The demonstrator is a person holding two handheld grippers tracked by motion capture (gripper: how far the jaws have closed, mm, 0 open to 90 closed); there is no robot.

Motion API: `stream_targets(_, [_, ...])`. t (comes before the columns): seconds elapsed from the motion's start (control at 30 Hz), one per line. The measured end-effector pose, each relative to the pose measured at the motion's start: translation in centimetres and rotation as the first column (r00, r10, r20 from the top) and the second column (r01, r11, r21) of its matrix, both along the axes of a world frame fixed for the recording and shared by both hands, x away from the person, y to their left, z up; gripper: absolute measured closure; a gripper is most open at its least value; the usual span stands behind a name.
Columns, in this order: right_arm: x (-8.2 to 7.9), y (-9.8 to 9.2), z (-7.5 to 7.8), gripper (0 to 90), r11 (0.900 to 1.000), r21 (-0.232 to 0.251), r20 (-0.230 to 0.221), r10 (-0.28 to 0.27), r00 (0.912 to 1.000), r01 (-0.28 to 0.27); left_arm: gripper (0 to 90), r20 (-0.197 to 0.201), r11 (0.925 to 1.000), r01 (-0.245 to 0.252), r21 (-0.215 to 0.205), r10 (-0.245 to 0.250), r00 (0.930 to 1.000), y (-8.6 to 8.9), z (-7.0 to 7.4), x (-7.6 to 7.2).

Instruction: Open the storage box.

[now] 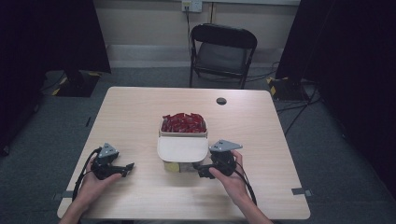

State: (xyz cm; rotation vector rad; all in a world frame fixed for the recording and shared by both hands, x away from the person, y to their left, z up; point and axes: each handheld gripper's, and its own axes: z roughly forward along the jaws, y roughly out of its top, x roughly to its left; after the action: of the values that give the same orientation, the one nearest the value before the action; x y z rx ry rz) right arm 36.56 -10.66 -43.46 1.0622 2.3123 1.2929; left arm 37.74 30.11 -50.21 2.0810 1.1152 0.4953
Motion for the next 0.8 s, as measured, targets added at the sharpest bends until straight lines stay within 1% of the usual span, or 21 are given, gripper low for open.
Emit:
stream_targets(0.07, [0.1, -0.1, 0.0, 13.3, 1.000, 0.012, -0.010, 0.006, 0.9999, -0.006, 15.4, 0.000, 1.0000, 0.000, 0.001, 0.000, 1.0000, 0.0, 0.0, 0.0])
stream_targets(0.3, [0.0, -0.2, 0.7, 14.0, 1.000, 0.012, 0.008, 0.009, 0.9999, -0.009, 15.4, 0.000, 1.0000, 0.000, 0.000, 0.000, 1.0000, 0.0, 0.0, 0.0])
stream_targets(0.37, [0.0, -0.3, 0.8, 13.8, 1.000, 0.018, 0.007, 0.008, 0.9999, -0.008, 15.4, 0.000, 1.0000, 0.000, 0.000, 0.000, 1.0000, 0.0, 0.0, 0.0])
stream_targets(0.63, [0.2, -0.4, 1.0, 13.9, 1.000, 0.020, 0.010, 0.006, 0.9999, -0.006, 15.4, 0.000, 1.0000, 0.000, 0.000, 0.000, 1.0000, 0.0, 0.0, 0.0])
stream_targets(0.8, [0.2, -0.4, 1.4, 13.8, 1.000, 0.025, 0.019, 0.005, 0.9998, -0.006, 15.4, 0.000, 1.0000, 0.000, 0.001, 0.000, 1.0000, 0.0, 0.0, 0.0])
